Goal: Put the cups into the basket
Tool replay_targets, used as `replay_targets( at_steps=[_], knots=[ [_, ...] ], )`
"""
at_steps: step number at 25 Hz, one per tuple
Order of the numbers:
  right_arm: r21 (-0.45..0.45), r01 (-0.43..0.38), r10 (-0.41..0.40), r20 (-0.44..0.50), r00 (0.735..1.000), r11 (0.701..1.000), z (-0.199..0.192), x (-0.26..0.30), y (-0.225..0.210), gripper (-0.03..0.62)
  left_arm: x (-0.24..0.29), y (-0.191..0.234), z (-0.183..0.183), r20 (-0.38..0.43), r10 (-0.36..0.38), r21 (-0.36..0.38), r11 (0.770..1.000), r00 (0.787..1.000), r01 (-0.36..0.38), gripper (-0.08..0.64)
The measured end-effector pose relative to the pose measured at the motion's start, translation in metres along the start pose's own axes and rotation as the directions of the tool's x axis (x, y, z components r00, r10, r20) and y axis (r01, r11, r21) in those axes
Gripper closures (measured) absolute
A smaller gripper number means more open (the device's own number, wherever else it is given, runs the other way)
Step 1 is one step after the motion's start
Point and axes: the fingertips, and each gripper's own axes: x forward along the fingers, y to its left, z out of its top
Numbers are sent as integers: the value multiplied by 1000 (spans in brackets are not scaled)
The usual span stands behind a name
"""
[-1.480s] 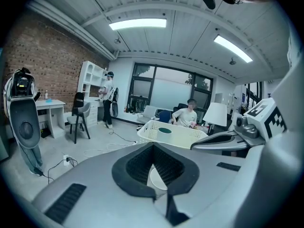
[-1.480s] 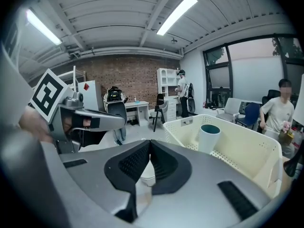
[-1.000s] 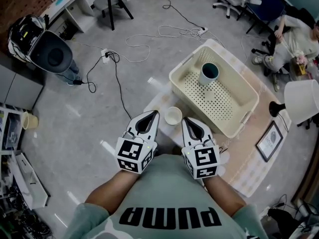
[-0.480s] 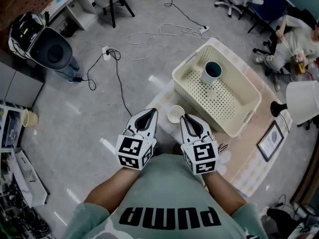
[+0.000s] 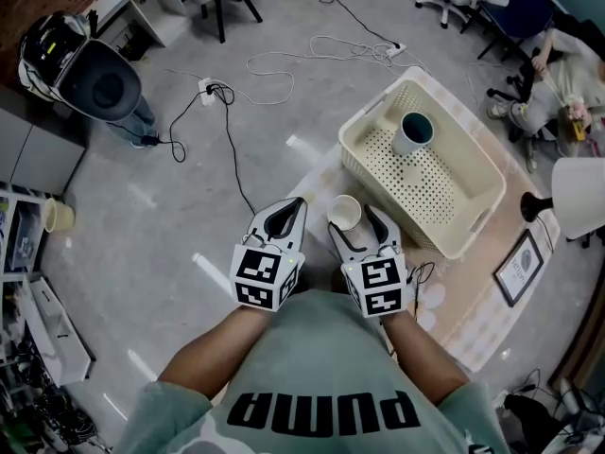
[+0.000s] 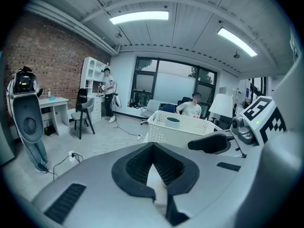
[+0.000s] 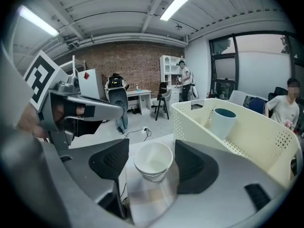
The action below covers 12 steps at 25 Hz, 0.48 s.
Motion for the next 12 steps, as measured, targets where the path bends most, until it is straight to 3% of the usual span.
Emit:
replay_targets(
  at_steps=[12],
  knots=[
    [6, -5, 6, -92, 996, 1000, -23, 31, 8, 239, 19, 17, -19, -69, -15, 39, 999, 998, 18, 558]
  ],
)
